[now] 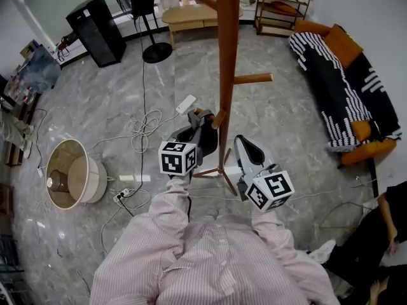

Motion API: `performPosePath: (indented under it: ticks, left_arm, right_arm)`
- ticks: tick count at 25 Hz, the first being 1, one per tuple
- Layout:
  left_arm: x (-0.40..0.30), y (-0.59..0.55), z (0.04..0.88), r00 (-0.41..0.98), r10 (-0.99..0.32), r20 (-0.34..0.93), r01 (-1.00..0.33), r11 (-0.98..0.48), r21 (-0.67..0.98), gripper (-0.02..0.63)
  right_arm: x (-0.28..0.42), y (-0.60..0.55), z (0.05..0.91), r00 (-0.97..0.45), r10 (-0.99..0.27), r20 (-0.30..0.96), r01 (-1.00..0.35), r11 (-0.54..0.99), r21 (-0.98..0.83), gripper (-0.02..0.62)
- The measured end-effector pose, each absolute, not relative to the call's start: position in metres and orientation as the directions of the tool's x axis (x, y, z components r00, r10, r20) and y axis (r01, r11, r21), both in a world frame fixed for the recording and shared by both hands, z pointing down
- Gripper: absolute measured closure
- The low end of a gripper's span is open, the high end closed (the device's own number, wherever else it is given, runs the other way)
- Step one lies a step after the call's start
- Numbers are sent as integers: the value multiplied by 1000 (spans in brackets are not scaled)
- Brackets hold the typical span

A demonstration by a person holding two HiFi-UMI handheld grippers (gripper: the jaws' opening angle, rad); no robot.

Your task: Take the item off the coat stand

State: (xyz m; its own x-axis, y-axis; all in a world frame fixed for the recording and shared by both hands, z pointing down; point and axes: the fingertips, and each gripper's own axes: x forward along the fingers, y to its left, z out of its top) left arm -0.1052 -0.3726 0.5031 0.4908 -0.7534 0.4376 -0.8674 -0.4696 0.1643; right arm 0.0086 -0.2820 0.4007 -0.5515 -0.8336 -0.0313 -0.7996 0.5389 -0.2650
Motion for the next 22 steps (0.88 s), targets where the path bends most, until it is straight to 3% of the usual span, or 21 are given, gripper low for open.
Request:
performPosePath:
  ticks: [22]
  left_arm:
    - [-144,-375,479,458,-803,382,-889,-421,180,569]
  right_arm:
    - [-11,-273,394,-549,-834,-48,-803,542,-248,591]
